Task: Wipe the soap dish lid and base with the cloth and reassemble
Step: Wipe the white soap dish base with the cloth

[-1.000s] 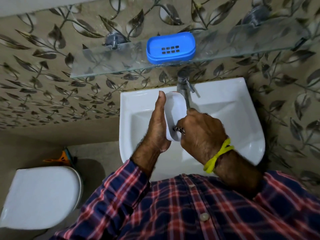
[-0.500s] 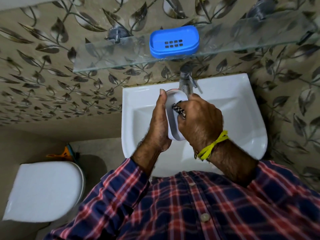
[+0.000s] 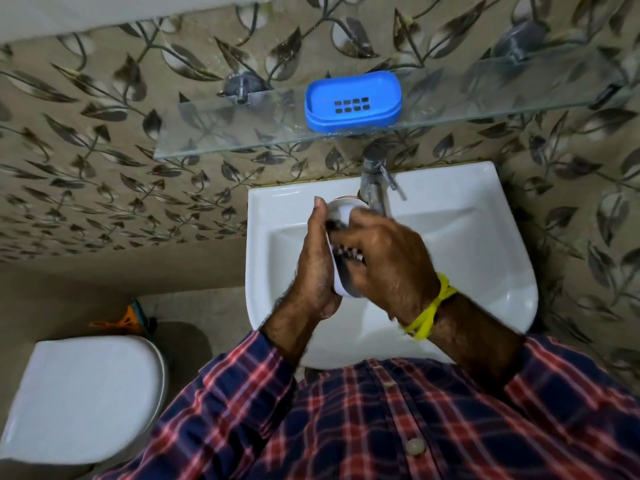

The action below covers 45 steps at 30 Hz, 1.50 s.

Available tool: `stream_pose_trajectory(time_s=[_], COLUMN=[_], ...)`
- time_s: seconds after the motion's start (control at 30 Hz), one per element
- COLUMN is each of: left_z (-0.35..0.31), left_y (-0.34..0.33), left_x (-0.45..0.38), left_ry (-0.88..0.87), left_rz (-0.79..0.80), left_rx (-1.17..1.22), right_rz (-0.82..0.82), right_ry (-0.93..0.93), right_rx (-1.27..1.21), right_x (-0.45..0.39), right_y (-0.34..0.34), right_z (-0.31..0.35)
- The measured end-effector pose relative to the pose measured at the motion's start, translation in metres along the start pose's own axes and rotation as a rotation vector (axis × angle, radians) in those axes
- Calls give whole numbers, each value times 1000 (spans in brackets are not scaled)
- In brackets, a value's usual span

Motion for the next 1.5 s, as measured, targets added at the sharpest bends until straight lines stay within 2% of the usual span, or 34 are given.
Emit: stream_pose_trajectory(time_s=[0.17, 0.27, 0.4, 0.5, 0.57, 0.63, 0.67, 0.73, 0.8, 0.9, 1.0, 1.07, 1.13, 1.17, 1.23, 1.3, 1.33, 1.37, 1.5], left_z=[8, 1, -9, -10, -4, 1, 3, 3, 1, -5, -15, -27, -38, -42, -49, -49, -45, -41, -42], left_y=[6, 8, 8, 9, 8, 1, -3, -12, -12, -3, -4, -2, 10, 17, 25, 20, 15, 10, 6], left_x=[-6, -7, -8, -9, -8, -3, -4, -7, -7, -12, -16, -17, -18, -18, -14, -8, -7, -6, -1], left_ry=[38, 41, 43, 44, 89, 127, 117, 37, -3, -10, -125, -228, -260, -268, -347, -462, -500, -528, -578], left_rz=[-46, -53, -106, -139, -136, -137, -127, -62, -26, -72, -92, -109, -144, -163, -197, -213, -223, -248, -403], left_rx=[-70, -16, -28, -79, -74, -69, -70, -38, -30, -129, -263, -338, -365, -391, -564, -831, -936, -1006, -1205], right_rz=[-63, 50, 90, 204, 260, 216, 141, -45, -105, -23, -80, -49, -4, -26, -218, -403, -420, -392, -97], right_ry=[-154, -54, -161, -2, -19, -139, -175, -190, -154, -151, -194, -101, -42, -84, -215, -269, -251, -210, 40], right_rx=[86, 121, 107, 155, 223, 245, 228, 129, 77, 152, 123, 71, -39, -153, -356, -383, -362, -324, -32], right_x=[5, 8, 16, 13, 14, 12, 8, -3, -9, -6, -9, -13, -7, 0, 11, 13, 10, 3, -10], right_y=[8, -1, 0, -10, -12, -4, 1, 12, 14, 5, 9, 5, 0, 3, 19, 35, 38, 38, 16], right_z=[-18, -12, -24, -11, -20, -32, -33, -23, -16, -23, -36, -34, -39, -48, -74, -89, -87, -79, -32])
Point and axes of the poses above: each hand's wrist, its own x-axis away from the middle knuckle, its own y-axis out of the back of the hand, z = x × y, the point moved 7 cm from there along -x, towards the middle knuckle, and after that the axes turned 1 degree about z, right-handed, at the moved point
